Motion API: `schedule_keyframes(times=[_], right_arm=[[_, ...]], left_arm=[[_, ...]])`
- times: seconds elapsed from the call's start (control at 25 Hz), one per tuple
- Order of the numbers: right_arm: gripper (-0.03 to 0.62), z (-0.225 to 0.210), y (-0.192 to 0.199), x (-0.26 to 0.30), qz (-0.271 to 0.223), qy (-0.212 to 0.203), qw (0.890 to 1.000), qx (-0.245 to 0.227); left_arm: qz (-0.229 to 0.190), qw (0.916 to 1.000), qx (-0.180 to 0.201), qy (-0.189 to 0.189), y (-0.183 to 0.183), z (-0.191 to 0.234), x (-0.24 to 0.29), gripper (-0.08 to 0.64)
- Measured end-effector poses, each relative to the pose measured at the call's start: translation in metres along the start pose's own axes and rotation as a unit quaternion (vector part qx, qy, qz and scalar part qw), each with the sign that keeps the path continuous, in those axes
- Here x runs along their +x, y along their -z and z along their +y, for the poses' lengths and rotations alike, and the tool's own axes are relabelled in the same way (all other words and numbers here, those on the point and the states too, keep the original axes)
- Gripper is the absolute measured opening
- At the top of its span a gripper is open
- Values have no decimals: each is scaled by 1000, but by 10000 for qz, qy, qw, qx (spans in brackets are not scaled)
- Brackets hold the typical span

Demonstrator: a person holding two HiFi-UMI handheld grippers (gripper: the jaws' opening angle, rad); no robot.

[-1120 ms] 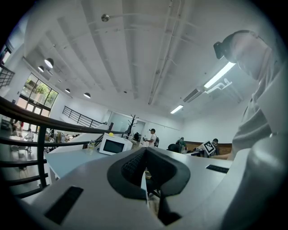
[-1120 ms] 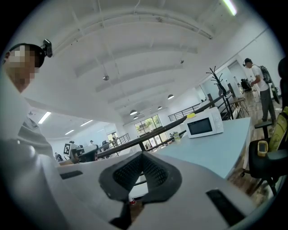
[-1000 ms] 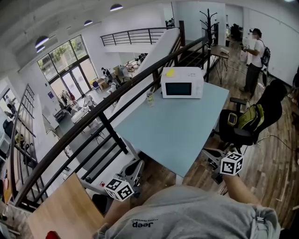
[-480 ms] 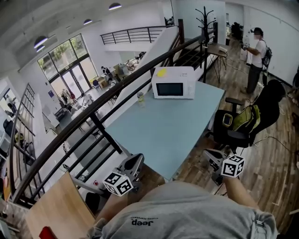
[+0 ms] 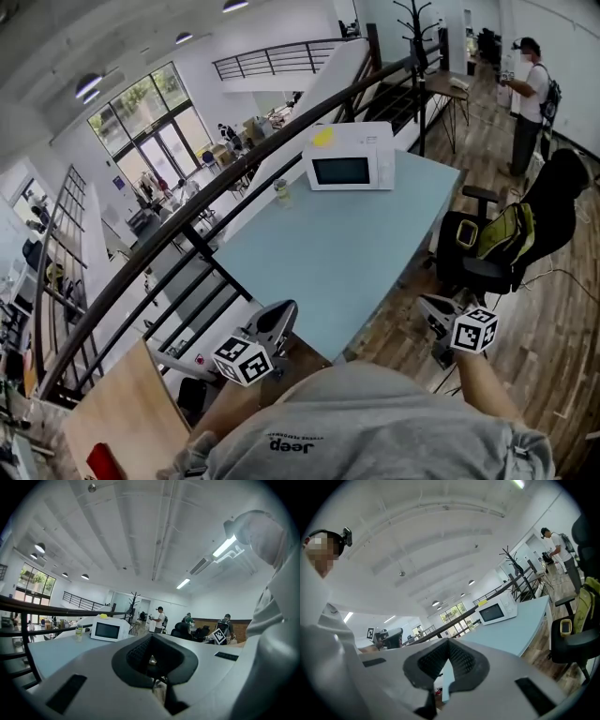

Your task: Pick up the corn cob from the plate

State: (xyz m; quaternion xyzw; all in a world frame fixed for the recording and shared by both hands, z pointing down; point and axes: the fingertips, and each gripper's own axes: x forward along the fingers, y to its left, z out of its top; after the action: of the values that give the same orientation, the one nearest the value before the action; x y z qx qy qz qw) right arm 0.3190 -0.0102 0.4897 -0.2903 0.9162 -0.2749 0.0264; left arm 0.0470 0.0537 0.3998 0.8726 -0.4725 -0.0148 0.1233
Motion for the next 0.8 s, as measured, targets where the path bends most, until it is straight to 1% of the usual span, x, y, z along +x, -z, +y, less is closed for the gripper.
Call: schedule_keyframes(times=[0.12,0.2,0.32,0.44,0.52,0.6,0.72,0.8], right_arm=[[15,-7,-3,23,87,-61,9999,-13],[15,-12,-6,44,171,-58,9998,-53],[17,-29,-14,84,290,53,9995,-107],[17,-48,-35,133,370,311,9987,-143],[17,-62,-59,175,387,524,9977,-194],[18,-77,-88,223,367,775,9961,-213],[18,-106,-144,297,325,1271,9910,-260],[18,-129,-185,346,336,1601,9858,-377]], left_arm=[[38,10000,-10,-85,1,16,2,18],[46,9999,-67,-131,4,35,5,18],[49,9998,-124,-140,9,75,19,17],[40,10000,7,-44,3,129,41,18],[10,9999,129,49,-7,173,61,18],[22,9998,144,137,-18,222,83,18],[93,9992,75,377,-35,289,125,18],[152,9980,191,585,-43,324,157,18]])
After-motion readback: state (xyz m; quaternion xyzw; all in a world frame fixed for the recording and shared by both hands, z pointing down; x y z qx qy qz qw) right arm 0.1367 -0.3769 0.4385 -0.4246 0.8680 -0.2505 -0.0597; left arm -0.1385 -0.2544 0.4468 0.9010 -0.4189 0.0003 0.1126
